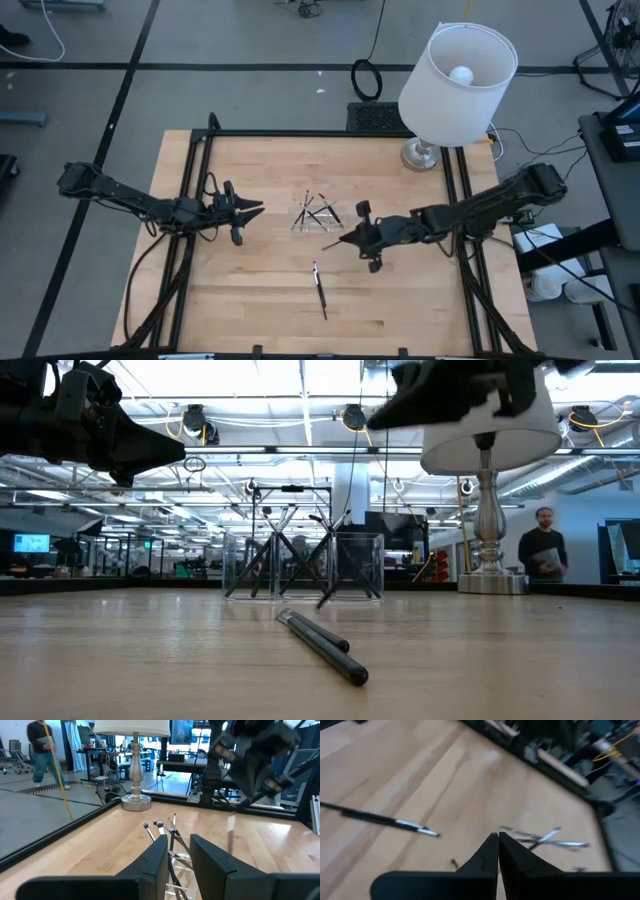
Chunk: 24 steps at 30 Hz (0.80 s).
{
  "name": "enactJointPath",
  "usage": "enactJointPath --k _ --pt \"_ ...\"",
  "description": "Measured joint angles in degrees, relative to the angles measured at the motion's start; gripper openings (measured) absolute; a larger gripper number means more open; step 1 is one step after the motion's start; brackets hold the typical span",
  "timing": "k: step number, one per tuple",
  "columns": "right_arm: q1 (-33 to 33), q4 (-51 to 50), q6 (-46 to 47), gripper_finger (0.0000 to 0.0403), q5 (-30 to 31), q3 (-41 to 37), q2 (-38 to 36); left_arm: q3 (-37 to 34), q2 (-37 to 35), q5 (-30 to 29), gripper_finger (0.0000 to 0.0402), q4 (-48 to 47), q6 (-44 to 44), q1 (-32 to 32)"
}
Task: Pick & Place Makeup Supplies
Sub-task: Put the makeup brush into the transparent organizer
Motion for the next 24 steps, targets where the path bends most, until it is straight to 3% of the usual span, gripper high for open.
enactJointPath --k 6,12,19,24 --pt "1.54 -11.88 -3.45 0.0000 5.80 8.71 -2.68 0.00 -0.02 0.00 0.0090 0.00 -0.13 0.01" --pt "0.79 -19.73 0.22 0.0000 5.64 12.32 -2.67 0.01 0.00 0.07 0.0090 -0.04 -0.86 0.02" --pt "-0.74 -25.32 8.56 0.0006 5.50 6.73 -2.62 0.00 0.00 0.09 0.0090 -1.37 -1.20 0.00" --pt "-5.53 -22.46 12.92 0.0047 0.79 -0.94 -2.60 0.01 -0.02 0.09 0.0090 -1.31 -1.27 0.00"
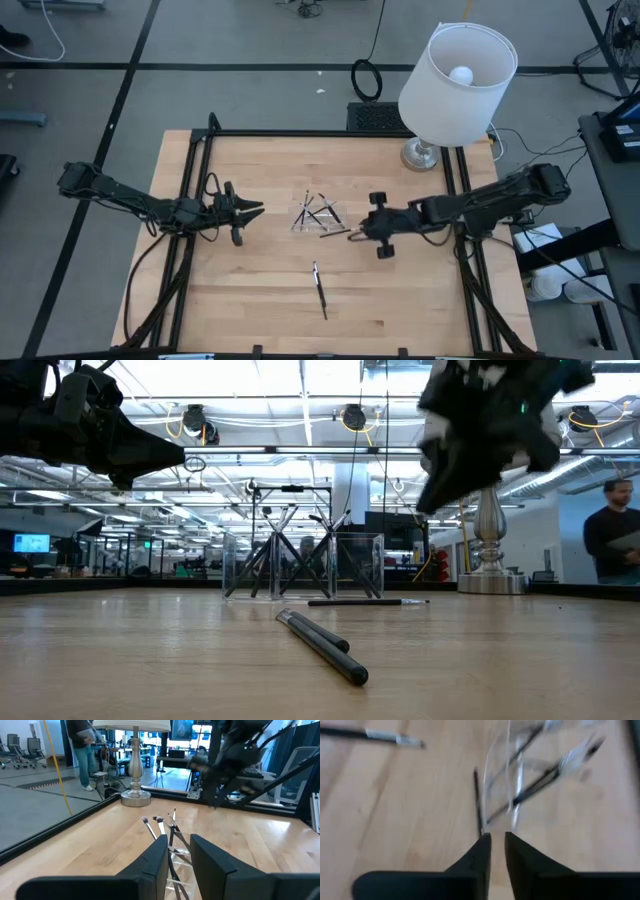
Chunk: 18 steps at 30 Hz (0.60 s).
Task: Pick & Place Makeup Supplies
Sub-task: Put the makeup brush into the transparent organizer
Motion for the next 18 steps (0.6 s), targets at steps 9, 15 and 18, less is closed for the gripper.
enactJointPath --k 9,15,18 --pt "-12.33 6.93 2.83 0.0118 -16.84 -7.65 1.55 -0.01 0.01 -0.59 0.0090 0.07 0.48 0.00" --pt "-16.75 10.23 2.61 0.0125 -26.34 -8.16 6.17 -0.01 0.00 -0.61 0.0090 0.07 1.38 0.00" --pt "-17.52 11.89 1.67 0.0124 -26.58 -8.16 9.28 -0.01 0.00 -0.59 0.0090 0.07 1.36 0.02"
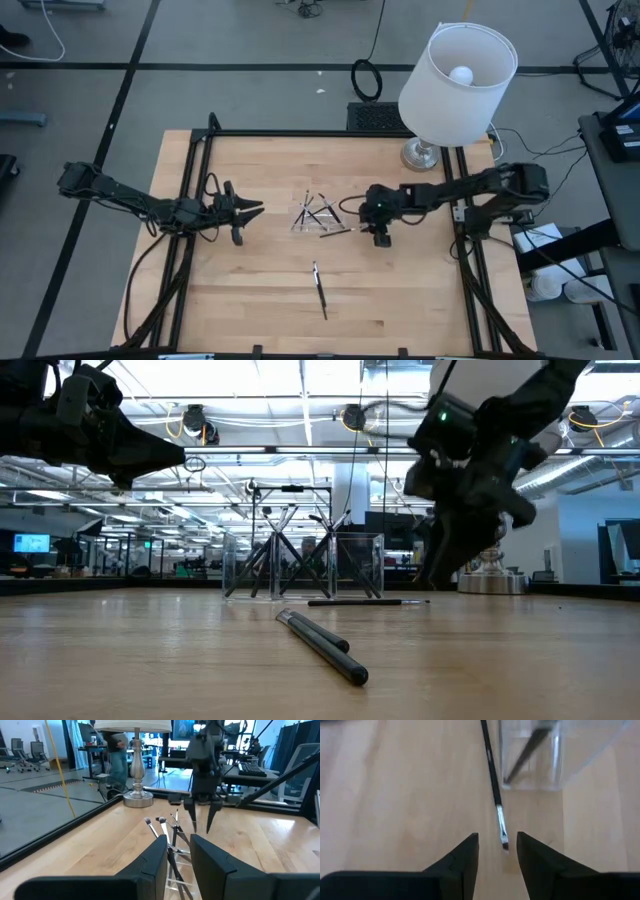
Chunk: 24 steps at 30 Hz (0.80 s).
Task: Pick & Place Makeup Supplies
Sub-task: Put the makeup brush into the transparent organizer
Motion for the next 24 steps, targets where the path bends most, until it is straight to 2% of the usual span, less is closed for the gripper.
enactJointPath --k 2,11,24 --pt "-0.70 -0.34 -1.21 0.0124 1.42 -0.04 1.87 -0.01 0.00 0.01 0.0090 -0.03 -0.02 -0.02" --pt "-2.37 2.74 -1.45 0.0126 0.79 0.09 6.74 0.00 0.00 0.02 0.0090 -0.12 -0.15 -0.02" --pt "-2.22 3.16 -0.20 0.0125 -0.14 0.13 8.05 0.00 0.00 0.07 0.0090 -0.12 -0.90 0.00"
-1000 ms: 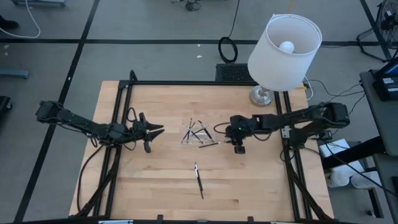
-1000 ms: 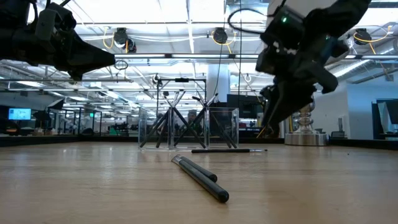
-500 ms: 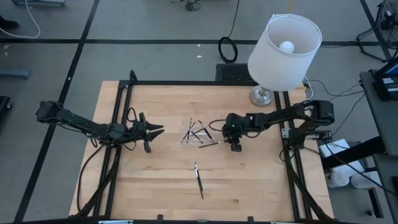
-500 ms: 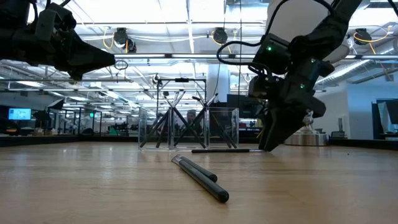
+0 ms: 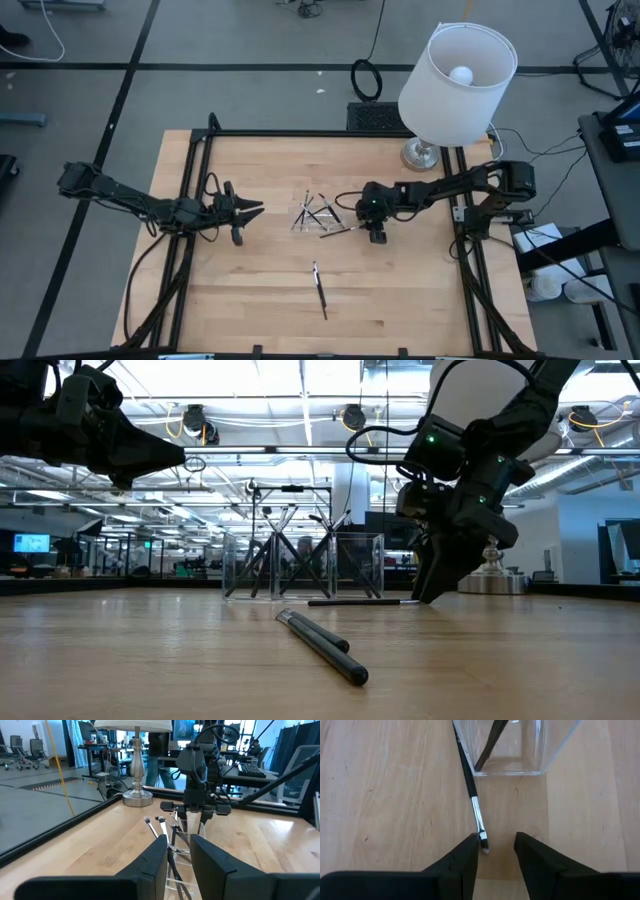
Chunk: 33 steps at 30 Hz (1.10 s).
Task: Pick & Place Makeup Supplies
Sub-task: Put the makeup brush into the transparent organizer
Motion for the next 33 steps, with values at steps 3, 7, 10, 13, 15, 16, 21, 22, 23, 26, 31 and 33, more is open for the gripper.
enactJointPath --k 3,7,10,13,15,16,21,22,23,26,31,33 --pt "0.53 -0.60 0.22 0.0125 0.16 0.00 0.02 0.02 0.00 0.02 0.0090 0.00 -0.02 -0.02" --pt "1.90 -0.71 1.72 0.0125 0.96 -0.64 0.07 0.01 0.00 0.06 0.0090 -0.04 -0.10 -0.01" --pt "2.74 -0.70 2.19 0.0125 1.46 -1.35 0.09 0.00 0.00 0.11 0.0090 -0.09 -0.15 -0.02" --pt "2.91 -0.62 2.46 0.0125 1.03 -2.29 0.15 0.01 0.00 0.11 0.0090 -0.15 -0.15 -0.02" --pt "2.91 -0.55 3.13 0.0125 0.75 -2.71 0.15 0.01 0.00 0.11 0.0090 -0.15 -0.15 -0.01" --pt "2.91 -0.55 3.20 0.0125 0.61 -2.92 0.15 0.00 0.00 0.11 0.0090 -0.14 -0.15 -0.02" --pt "2.91 -0.66 3.24 0.0125 0.19 -3.17 0.17 0.01 0.00 0.11 0.0090 -0.13 -0.15 -0.02" --pt "2.91 -0.68 3.24 0.0125 0.17 -3.17 0.17 0.00 0.00 0.11 0.0090 -0.13 -0.15 0.00" --pt "2.91 -0.70 3.24 0.0125 0.17 -3.17 0.17 0.02 0.00 0.09 0.0090 -0.13 -0.15 -0.01" --pt "2.91 -0.77 3.24 0.0125 0.15 -3.17 0.17 0.02 0.00 0.09 0.0090 -0.13 -0.15 0.00" --pt "2.93 -0.84 3.24 0.0125 0.15 -3.19 0.17 0.00 0.00 0.09 0.0090 -0.13 -0.26 -0.02" --pt "2.93 -0.86 3.24 0.0124 0.17 -3.19 0.18 0.00 0.00 0.09 0.0090 -0.13 -0.36 -0.02"
